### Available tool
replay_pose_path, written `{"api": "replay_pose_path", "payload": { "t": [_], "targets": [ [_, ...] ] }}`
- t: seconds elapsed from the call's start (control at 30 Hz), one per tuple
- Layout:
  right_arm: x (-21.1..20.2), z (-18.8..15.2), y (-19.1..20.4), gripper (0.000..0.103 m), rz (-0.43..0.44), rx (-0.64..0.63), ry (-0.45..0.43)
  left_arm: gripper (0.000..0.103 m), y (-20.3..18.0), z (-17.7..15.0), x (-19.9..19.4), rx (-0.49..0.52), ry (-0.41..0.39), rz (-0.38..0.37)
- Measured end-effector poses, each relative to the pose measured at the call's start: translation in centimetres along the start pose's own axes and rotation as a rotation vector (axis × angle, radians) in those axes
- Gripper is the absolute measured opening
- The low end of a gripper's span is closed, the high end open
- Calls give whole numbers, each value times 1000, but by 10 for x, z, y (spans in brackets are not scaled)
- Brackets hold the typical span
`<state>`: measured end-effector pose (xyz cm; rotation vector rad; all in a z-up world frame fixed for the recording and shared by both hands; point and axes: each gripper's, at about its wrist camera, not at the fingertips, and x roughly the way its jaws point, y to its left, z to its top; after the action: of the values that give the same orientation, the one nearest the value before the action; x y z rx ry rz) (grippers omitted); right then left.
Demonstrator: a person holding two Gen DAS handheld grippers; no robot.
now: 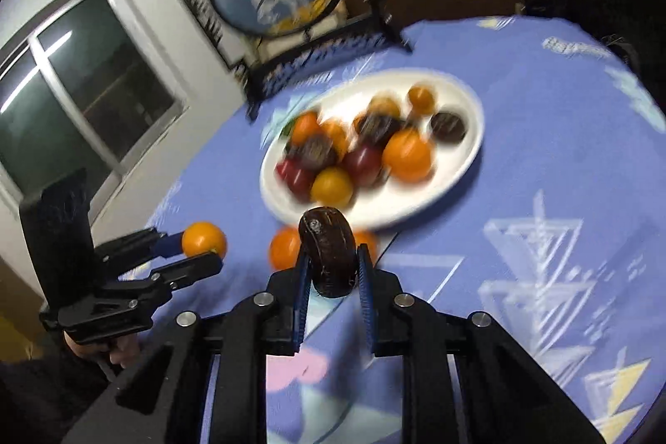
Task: Organize fruits
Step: 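Lower both fruits onto the white plate and open both grippers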
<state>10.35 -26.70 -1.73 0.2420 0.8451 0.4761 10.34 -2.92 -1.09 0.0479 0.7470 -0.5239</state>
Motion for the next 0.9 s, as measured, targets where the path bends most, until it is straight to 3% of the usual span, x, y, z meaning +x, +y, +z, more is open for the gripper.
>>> {"api": "replay_pose_path", "payload": {
  "t": [0.13, 0.37, 0.43, 0.47, 0.5, 0.53, 0.63, 0.8, 0.9],
  "targets": [
    [8, 38, -14, 22, -9, 40, -16, 41, 10, 45, 19, -1, -29, 16],
    [76, 92, -45, 22, -91, 122, 4, 41, 30, 107, 91, -35, 17, 39],
    [93, 101, -51, 29, -108, 138, 16, 41, 36, 112, 109, -54, 54, 39],
    [97, 101, -53, 34, -110, 146, 25, 41, 38, 112, 113, -61, 64, 43],
    [98, 101, -53, 45, -113, 146, 23, 43, 39, 111, 113, -67, 59, 41],
    [96, 101, -52, 47, -114, 140, 11, 50, 39, 109, 108, -67, 47, 30],
    [83, 91, -42, 47, -119, 92, -15, 73, 32, 96, 85, -48, 2, 46],
    [45, 54, -30, 48, -93, 57, -30, 85, 11, 63, 47, 23, -6, 42],
    [28, 29, -28, 53, -89, 58, -25, 85, -7, 31, 36, 82, 28, 34]
  ]
}}
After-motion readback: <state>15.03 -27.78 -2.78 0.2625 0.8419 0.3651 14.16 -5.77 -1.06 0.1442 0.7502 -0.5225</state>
